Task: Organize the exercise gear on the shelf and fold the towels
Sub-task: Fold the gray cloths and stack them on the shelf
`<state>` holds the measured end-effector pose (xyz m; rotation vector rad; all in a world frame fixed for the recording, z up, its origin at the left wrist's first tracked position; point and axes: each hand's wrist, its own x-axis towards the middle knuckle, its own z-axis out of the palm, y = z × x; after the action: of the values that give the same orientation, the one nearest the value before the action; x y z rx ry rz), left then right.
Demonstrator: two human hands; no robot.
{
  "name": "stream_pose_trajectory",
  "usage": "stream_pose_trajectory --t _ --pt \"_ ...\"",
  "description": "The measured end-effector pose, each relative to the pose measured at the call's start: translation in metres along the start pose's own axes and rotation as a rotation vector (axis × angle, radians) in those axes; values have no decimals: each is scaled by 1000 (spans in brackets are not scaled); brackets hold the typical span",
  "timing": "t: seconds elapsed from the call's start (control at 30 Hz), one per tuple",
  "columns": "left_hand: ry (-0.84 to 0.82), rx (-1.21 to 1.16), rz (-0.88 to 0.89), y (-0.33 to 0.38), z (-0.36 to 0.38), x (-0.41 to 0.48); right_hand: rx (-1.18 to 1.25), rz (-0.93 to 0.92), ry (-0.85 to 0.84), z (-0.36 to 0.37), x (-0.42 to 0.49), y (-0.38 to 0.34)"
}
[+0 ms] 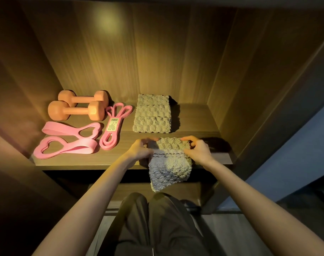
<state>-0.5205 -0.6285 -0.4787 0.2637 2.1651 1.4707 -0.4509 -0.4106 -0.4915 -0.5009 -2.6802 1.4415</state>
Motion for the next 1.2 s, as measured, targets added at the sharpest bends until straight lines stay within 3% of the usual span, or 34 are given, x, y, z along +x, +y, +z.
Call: stream_pose_trajectory --t 0.13,0.27,0.37,0.47,0.6,0.73,1.07,1.2 --pt "6 138 36 0 -2 -1 -141 -25 -60 -3 2 -1" --pt "43 456 229 2 -8 2 -237 -61 -57 -4 1 -3" --pt "67 433 216 5 -9 4 -399 -177 -73 -8 2 -8" --pt "77 432 165 3 -5 7 -443 -225 -230 -10 5 -10" --pt "132 488 195 -1 -2 9 -318 -186 -244 -11 4 -6" --pt "24 420 215 -6 -2 8 -353 -153 -212 -11 4 -5" --pt "-66 679 170 3 -13 12 -489 -31 -459 -31 11 -22" --pt "70 639 194 17 -21 16 -430 -61 -350 -40 14 -34"
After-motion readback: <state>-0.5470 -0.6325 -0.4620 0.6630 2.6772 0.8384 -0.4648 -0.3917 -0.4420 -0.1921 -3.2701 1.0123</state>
